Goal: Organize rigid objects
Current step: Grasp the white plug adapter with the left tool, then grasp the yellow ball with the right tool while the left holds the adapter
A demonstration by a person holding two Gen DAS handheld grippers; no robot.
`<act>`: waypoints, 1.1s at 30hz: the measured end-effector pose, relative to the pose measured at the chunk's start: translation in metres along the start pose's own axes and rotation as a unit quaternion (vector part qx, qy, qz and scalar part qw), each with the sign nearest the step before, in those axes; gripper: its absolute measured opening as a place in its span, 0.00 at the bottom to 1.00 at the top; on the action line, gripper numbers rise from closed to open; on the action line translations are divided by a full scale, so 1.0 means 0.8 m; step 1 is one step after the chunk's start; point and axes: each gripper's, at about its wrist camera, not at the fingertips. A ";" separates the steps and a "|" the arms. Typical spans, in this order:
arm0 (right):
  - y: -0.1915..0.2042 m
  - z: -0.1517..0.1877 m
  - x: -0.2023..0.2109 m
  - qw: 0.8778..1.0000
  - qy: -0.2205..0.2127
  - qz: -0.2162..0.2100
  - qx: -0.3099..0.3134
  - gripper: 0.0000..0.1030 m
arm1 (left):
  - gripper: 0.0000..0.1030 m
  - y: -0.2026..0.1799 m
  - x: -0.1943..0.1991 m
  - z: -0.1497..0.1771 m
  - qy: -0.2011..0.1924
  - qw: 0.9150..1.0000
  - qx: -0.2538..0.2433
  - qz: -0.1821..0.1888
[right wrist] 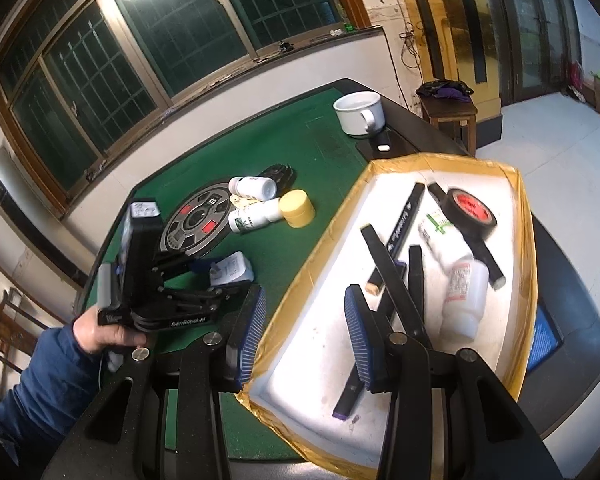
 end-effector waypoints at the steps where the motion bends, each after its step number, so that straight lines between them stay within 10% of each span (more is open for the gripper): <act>1: 0.005 -0.006 -0.002 1.000 0.002 0.001 0.007 0.36 | 0.46 0.000 0.004 0.007 -0.006 1.000 0.006 -0.006; 16: 0.088 -0.124 -0.177 0.988 0.118 0.034 0.092 0.36 | 0.46 0.012 0.033 0.060 -0.063 0.991 0.096 -0.063; 33: 0.096 -0.126 -0.275 0.973 0.163 0.104 0.129 0.35 | 0.46 0.017 0.040 0.065 -0.072 0.990 0.101 -0.061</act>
Point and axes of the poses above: each gripper's, at about its wrist camera, not at the fingertips, and x roughly against the way its jaws point, y to its left, z to its underside, and after that the axes turned 9 degrees about z, right-handed
